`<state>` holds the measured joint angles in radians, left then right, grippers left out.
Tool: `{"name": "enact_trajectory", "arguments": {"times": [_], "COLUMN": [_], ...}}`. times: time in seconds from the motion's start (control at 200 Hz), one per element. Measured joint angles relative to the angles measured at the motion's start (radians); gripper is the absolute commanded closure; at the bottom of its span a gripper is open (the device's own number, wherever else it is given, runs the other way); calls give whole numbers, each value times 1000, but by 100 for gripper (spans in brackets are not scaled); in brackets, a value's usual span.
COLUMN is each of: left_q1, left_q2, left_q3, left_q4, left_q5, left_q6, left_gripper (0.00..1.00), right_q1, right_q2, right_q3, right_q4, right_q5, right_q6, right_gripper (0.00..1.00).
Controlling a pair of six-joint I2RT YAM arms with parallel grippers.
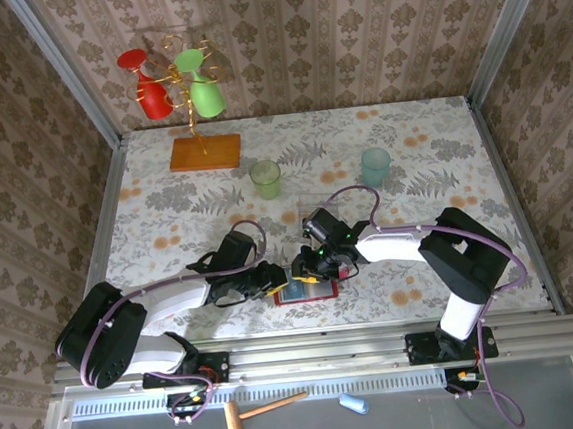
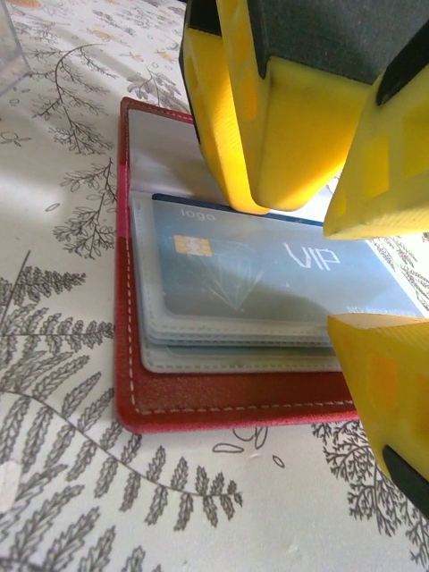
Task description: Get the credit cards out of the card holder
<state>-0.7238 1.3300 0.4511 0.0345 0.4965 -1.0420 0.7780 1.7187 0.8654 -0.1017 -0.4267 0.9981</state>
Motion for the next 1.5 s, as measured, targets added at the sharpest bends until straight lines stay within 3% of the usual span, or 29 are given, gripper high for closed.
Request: {"name": "enact_trajectory", "arguments": {"times": [1.5], "left_q1": [0], "left_q2": [25], "left_q3": [0], "left_q4": [2], "left_q5": [1], "left_q6": [11], "left_gripper": [71], "right_q1": [-3], "right_q2": [-29], "right_q3": [24], "right_q4": [-116], "right_q5": [56], "right_q6": [-73], "right_gripper": [68]}}
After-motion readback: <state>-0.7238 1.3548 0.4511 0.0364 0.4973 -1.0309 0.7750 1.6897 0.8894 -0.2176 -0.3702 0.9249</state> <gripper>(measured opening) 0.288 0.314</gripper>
